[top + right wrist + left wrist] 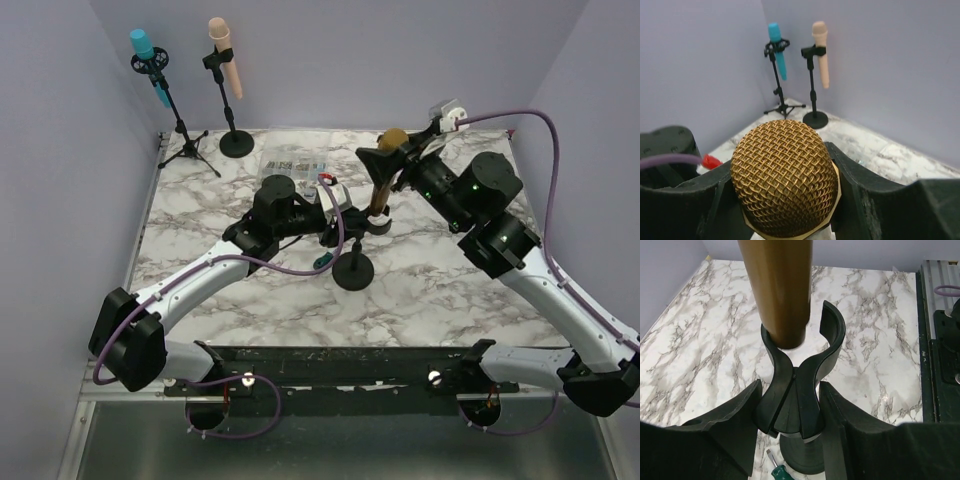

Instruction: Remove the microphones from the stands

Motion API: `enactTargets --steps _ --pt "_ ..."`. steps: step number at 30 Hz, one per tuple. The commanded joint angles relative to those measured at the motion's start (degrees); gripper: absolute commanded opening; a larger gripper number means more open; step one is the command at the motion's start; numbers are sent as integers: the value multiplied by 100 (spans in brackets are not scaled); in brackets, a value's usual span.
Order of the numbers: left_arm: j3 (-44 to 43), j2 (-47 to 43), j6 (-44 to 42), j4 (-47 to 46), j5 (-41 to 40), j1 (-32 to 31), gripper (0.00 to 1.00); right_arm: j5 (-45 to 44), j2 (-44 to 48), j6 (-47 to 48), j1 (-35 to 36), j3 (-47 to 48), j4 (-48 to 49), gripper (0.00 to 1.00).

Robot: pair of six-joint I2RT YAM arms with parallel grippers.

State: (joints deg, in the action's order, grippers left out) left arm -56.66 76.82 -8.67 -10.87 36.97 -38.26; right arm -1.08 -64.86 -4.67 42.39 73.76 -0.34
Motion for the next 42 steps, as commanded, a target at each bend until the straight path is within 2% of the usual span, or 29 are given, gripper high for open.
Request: enactTargets --steps 1,3,5,9,14,16,20,26,31,35,42 --pt "109 70 -394 283 -586 -67 0 -364 -3 164 37 710 159 1" --pt "70 83 -305 299 -767 -77 0 -619 130 190 38 739 417 1" --pt "10 88 -292 402 -905 -98 11 -1007 347 252 38 530 780 1" --pt "10 -42 -210 382 -1242 -175 46 -2282 779 405 41 -237 1437 1" --pt "83 -274 -206 340 -1483 -293 71 -3920 1146 791 39 -1055 1701 1" --pt "99 -363 -206 331 -1545 -343 97 -4252 1271 883 38 -1358 1748 1" --pt "103 -565 -205 354 -1636 -409 99 -4375 1461 659 41 -1744 1291 1" --pt "114 -1090 -192 374 -1864 -437 99 -4537 1591 -397 41 -1729 -293 1" --pt "45 -1677 -322 537 -2052 -450 98 -4308 1553 -1318 41 -1576 -1679 1" --pt "59 -2125 -297 329 -2557 -445 99 -4042 1532 -1844 41 -1581 -2479 1" --pt "-704 -2575 -198 836 -2943 -447 99 -3791 1122 -2651 37 -1680 -3583 1"
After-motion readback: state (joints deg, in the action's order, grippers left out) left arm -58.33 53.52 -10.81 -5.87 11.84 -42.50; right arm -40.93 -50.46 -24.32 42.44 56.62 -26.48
